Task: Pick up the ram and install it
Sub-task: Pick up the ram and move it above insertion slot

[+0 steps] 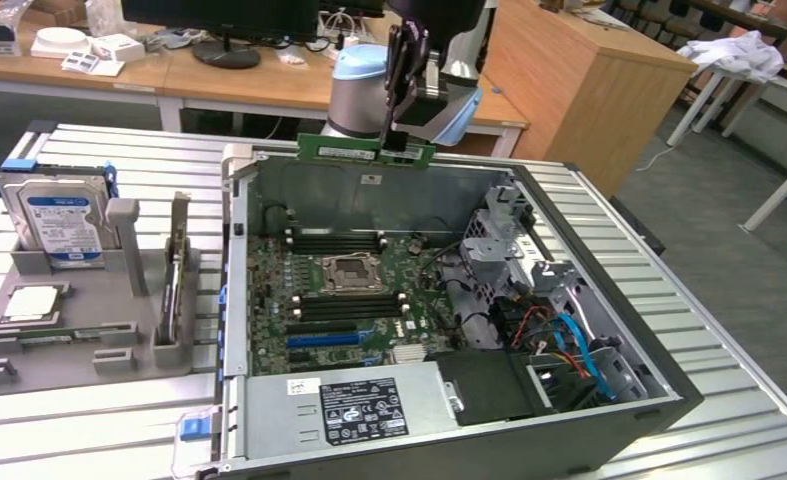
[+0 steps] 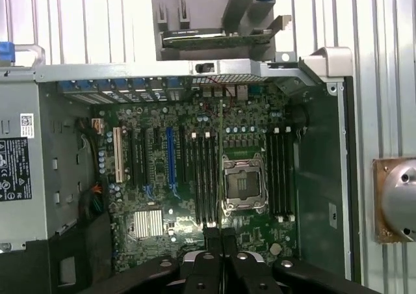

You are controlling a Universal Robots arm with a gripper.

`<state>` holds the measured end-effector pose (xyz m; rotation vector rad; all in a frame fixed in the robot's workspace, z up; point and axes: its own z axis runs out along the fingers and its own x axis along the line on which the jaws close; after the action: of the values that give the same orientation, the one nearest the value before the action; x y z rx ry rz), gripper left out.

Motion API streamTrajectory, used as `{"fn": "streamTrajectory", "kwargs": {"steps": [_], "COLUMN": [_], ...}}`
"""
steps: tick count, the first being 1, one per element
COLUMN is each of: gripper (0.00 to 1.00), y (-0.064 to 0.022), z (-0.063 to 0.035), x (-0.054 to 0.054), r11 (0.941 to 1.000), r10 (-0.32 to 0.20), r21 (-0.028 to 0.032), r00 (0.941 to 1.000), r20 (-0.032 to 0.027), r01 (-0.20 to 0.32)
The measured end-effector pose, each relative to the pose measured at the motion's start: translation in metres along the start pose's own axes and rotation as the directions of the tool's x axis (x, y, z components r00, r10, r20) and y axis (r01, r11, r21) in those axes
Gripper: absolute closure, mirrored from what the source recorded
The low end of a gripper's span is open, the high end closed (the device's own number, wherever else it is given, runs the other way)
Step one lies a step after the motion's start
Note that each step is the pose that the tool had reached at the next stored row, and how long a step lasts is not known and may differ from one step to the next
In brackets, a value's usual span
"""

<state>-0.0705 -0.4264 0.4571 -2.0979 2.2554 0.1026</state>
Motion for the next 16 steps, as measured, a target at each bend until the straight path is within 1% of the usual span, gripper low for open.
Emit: {"fn": "streamTrajectory", "kwargs": {"steps": [4,16], "gripper": [0.88,0.88], "y": [0.0000,-0.0002], "z": [0.0017,0.0234], "x": [0.000,0.002], "r11": [1.0000,1.0000], "r10": [0.000,0.000], "r21": [0.0001,0.0014], "r00": [1.0000,1.0000], "r20": [0.0001,0.0002], "r01": [0.000,0.000]}}
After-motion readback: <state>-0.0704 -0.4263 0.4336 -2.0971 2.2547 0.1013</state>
